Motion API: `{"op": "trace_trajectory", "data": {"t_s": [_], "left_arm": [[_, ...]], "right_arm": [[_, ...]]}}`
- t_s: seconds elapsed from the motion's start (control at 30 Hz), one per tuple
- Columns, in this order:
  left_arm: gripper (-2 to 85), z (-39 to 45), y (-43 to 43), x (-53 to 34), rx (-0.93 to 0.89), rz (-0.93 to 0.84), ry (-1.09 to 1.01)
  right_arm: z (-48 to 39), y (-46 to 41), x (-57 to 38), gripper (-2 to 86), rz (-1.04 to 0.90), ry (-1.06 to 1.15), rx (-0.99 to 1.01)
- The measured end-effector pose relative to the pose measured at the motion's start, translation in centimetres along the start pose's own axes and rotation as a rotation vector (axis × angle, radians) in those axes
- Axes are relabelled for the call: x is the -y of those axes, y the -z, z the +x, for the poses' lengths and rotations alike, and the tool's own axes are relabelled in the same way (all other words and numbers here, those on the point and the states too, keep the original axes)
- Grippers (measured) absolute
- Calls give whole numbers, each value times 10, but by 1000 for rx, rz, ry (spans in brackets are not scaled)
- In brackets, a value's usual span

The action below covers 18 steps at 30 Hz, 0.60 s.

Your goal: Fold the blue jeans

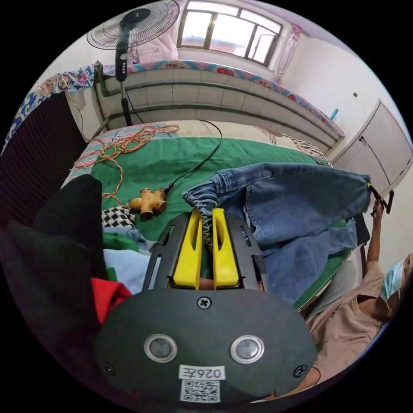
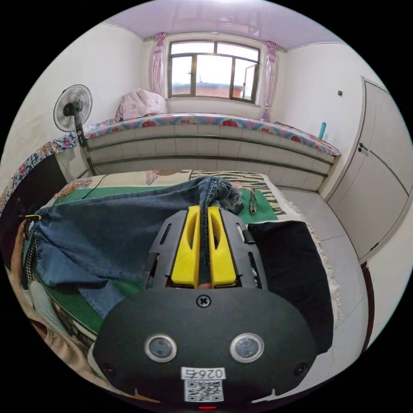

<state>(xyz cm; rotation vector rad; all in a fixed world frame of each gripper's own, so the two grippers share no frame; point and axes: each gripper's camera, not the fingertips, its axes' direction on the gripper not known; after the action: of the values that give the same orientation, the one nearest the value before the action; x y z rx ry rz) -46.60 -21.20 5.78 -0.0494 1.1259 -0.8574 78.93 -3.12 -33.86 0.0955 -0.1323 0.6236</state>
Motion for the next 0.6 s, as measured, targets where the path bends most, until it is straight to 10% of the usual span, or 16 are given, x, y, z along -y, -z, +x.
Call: {"op": "trace_trajectory", "data": {"t_s": [0.37, 0.6], "left_arm": [[66, 13, -141, 70, 247, -258, 82], [-8, 90, -82, 24, 494, -46, -138]], "right_arm": [[-13, -208, -18, 32, -536, 22, -315], [-37, -160, -51, 54, -261, 42, 51]]}}
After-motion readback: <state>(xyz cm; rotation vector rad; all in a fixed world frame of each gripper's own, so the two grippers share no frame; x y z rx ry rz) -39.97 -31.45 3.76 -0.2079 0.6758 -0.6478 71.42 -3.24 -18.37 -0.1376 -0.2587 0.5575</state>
